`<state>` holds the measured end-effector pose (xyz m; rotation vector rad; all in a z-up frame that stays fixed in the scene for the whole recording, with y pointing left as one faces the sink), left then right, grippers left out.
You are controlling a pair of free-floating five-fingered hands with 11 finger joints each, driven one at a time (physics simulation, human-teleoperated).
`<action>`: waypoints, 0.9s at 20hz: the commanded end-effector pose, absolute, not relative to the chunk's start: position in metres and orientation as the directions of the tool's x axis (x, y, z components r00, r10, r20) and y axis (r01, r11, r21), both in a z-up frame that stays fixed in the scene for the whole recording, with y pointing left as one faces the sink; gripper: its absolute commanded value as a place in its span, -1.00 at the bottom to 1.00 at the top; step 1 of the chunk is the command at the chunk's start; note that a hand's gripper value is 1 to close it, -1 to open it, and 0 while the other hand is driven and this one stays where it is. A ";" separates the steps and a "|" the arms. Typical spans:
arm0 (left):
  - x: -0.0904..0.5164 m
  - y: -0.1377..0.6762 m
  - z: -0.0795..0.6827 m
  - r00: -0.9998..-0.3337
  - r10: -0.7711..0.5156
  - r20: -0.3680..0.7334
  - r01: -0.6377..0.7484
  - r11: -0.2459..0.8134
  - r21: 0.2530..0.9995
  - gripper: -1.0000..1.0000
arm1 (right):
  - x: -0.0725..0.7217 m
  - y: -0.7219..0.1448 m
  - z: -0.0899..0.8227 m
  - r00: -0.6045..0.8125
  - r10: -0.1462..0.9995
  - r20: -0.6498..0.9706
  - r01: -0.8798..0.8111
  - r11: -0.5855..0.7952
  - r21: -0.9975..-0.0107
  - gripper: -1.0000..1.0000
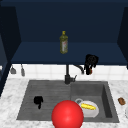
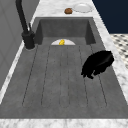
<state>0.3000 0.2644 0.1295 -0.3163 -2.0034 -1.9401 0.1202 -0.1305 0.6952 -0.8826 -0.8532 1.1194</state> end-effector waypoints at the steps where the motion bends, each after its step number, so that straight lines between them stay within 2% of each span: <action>1: 0.300 0.264 0.130 -0.920 -0.071 0.386 0.384 0.046 0.922 0.00 | 0.120 -0.124 0.726 0.205 0.971 0.121 -0.351 0.189 -0.917 1.00; 9: 0.300 0.264 0.130 -0.920 -0.071 0.386 0.384 0.046 0.922 0.00 | 0.151 -0.119 0.775 0.198 0.970 0.140 -0.353 0.204 -0.913 1.00; 18: 0.300 0.264 0.130 -0.920 -0.071 0.386 0.384 0.046 0.922 0.00 | 0.226 -0.113 0.757 0.197 0.971 0.134 -0.360 0.199 -0.912 1.00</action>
